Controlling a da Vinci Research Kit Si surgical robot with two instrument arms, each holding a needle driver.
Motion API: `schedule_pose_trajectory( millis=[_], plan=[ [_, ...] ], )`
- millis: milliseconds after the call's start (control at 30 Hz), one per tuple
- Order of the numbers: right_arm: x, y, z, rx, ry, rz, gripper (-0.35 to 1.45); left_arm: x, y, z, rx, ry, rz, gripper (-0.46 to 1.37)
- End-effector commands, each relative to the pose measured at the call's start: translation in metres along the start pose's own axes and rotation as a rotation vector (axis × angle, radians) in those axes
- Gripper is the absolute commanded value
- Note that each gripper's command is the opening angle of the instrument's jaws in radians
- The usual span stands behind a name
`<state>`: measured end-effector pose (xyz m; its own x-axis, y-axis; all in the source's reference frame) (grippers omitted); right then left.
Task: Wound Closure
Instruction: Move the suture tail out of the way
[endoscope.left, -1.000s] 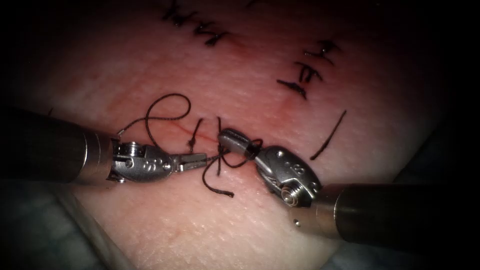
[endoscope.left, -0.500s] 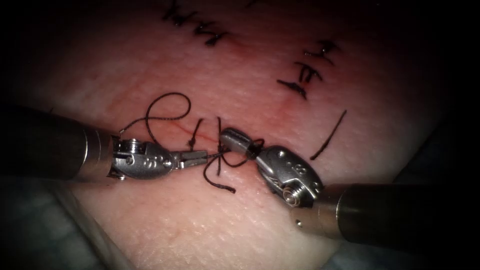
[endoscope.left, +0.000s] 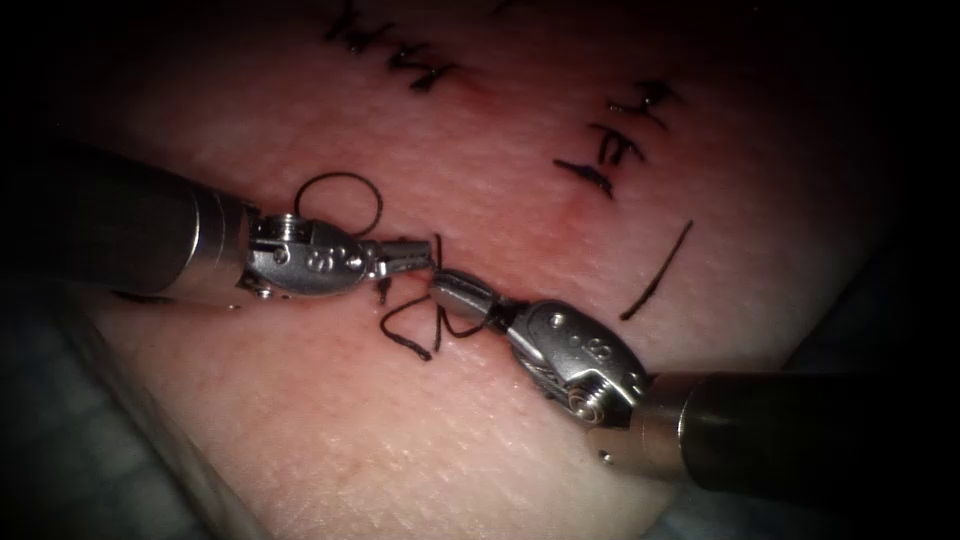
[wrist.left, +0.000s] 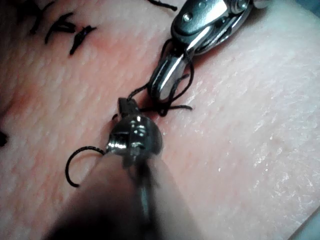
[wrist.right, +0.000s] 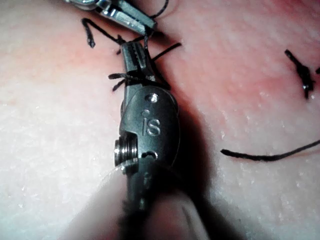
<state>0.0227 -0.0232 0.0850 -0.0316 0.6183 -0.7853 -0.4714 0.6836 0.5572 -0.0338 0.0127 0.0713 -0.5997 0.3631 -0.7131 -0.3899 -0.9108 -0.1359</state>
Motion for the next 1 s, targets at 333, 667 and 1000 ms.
schedule_pose_trajectory(
  millis=[333,667,1000],
  plan=[
    [-0.0003,-0.0001,0.0003,0.011,-0.036,-0.096,0.44,0.0024,-0.0011,-0.0025,0.019,0.018,0.018,-0.35],
    [0.0014,0.0017,0.0009,0.047,-0.047,-0.378,1.04,0.0029,0.0007,-0.0065,0.025,0.021,0.030,-0.35],
    [0.0017,0.0027,0.0009,0.240,-0.126,-0.513,1.05,0.0031,0.0016,-0.0097,0.036,0.034,0.033,-0.35]
  ],
)
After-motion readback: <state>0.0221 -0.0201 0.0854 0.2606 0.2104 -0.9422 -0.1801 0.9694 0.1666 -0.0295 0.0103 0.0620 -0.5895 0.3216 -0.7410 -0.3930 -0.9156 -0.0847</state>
